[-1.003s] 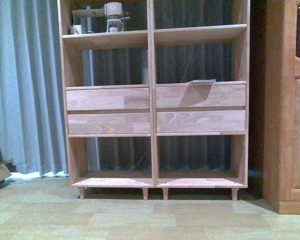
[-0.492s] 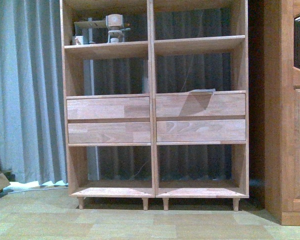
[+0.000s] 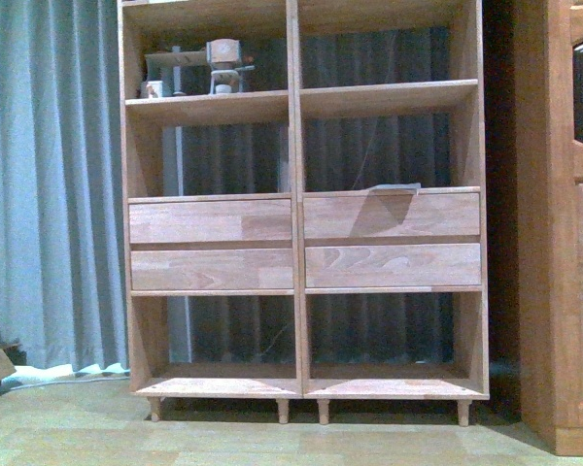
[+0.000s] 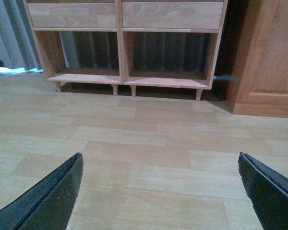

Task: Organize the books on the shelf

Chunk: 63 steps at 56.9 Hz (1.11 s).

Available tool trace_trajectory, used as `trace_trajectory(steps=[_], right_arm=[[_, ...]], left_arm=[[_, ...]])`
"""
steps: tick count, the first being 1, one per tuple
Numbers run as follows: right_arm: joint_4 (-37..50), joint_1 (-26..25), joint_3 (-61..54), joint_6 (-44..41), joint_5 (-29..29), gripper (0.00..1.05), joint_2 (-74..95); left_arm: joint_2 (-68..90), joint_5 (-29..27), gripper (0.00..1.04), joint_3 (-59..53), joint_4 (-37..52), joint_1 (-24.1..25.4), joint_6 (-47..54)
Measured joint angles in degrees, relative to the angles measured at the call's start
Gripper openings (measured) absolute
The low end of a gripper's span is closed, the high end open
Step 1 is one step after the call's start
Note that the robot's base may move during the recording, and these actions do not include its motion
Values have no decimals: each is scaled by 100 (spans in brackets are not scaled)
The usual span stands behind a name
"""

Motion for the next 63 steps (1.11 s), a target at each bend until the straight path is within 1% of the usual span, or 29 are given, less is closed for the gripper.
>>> trace_trajectory(steps=[63], right_arm=[[0,0,0,0,0,98,0]], left_arm=[[0,0,97,0,0,0,0]])
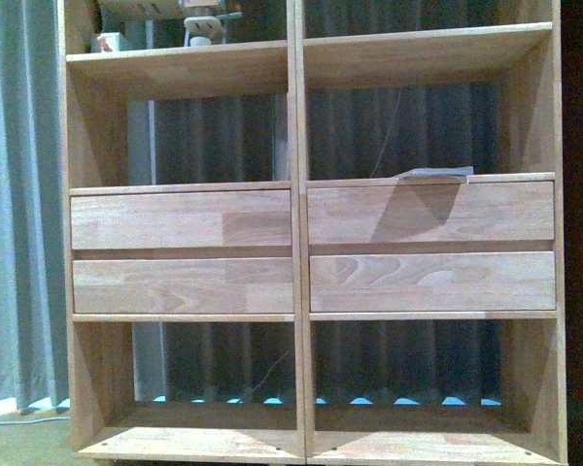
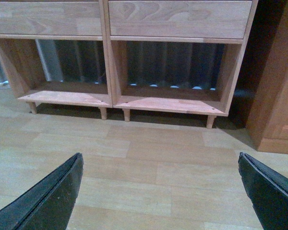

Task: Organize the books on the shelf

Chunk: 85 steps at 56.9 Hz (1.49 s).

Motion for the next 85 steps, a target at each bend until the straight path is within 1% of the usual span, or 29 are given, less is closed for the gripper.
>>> trace_trajectory(steps=[85], right_arm=[[0,0,0,0,-4,98,0]], left_arm=[[0,-2,97,0,0,0,0]])
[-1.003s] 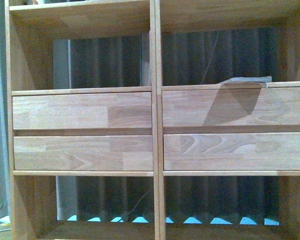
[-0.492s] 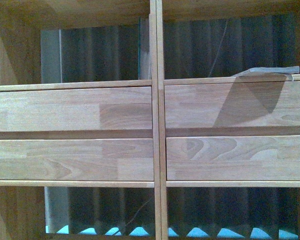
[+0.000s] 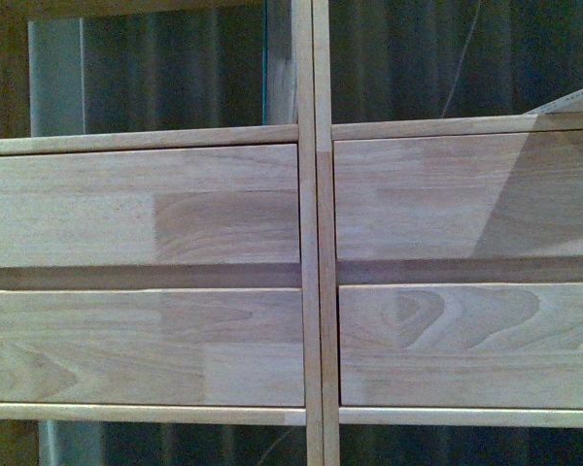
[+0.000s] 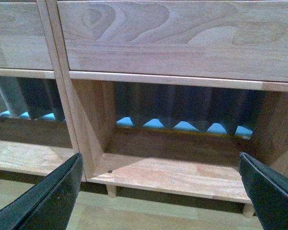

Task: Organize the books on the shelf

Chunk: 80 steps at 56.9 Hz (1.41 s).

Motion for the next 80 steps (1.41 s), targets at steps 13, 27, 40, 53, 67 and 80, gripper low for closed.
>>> trace_trajectory(steps=[13,27,40,53,67,80], right_arm=[[2,2,0,-2,20,98,0],[0,0,0,0,11,98,0],[0,0,0,0,2,98,0],[0,0,0,-2,4,98,0],[0,0,0,0,4,98,0],[0,0,0,0,4,98,0]], left_arm=[[0,0,97,0,0,0,0],[0,0,97,0,0,0,0],[0,0,97,0,0,0,0],[-2,-4,97,0,0,0,0],[-2,-2,97,0,0,0,2],[-2,2,97,0,0,0,0]])
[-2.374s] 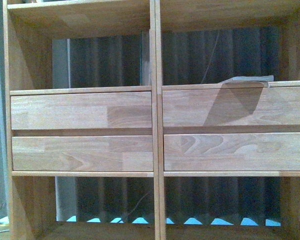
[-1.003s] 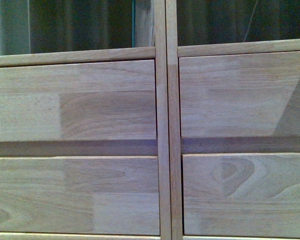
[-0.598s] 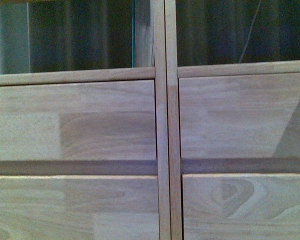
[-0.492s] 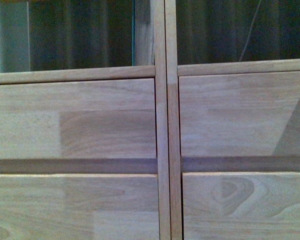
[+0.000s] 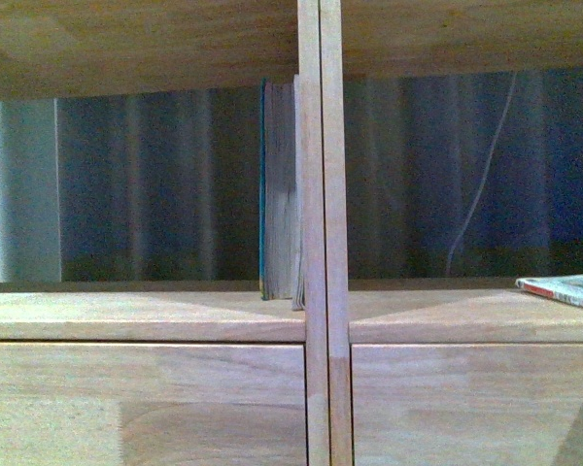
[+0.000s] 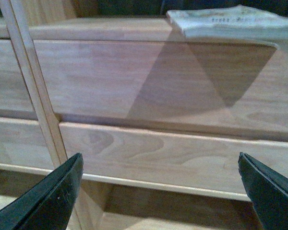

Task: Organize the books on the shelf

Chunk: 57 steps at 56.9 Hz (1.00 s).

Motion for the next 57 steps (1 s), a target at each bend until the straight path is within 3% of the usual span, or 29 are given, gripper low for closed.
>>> trace_trajectory(steps=[10,12,17,19,24,27,32,44,48,57], right_arm=[[2,0,0,0,0,98,0],[109,61,-7,-7,264,98,76],[1862,1073,-4,203,3724,98,1228],[2037,1309,9,382,4719,98,1550],[1412,1357,116,964,6723,98,2070],[667,1207,326,1572,7193,98,2332],[-201,907,780,2730,6852,98,2767],[-387,-330,1742,5845,4111,98,4347],[-162,-424,1961,6384,3519,98,4850],[184,-452,2579,6953,2756,98,5845]], left_arm=[[0,-4,97,0,0,0,0],[0,-4,97,0,0,0,0],[0,-9,97,0,0,0,0],[0,-4,97,0,0,0,0],[0,-9,97,0,0,0,0],[0,-9,97,0,0,0,0],[0,0,97,0,0,0,0],[0,-7,97,0,0,0,0],[0,-7,97,0,0,0,0],[0,-7,97,0,0,0,0]])
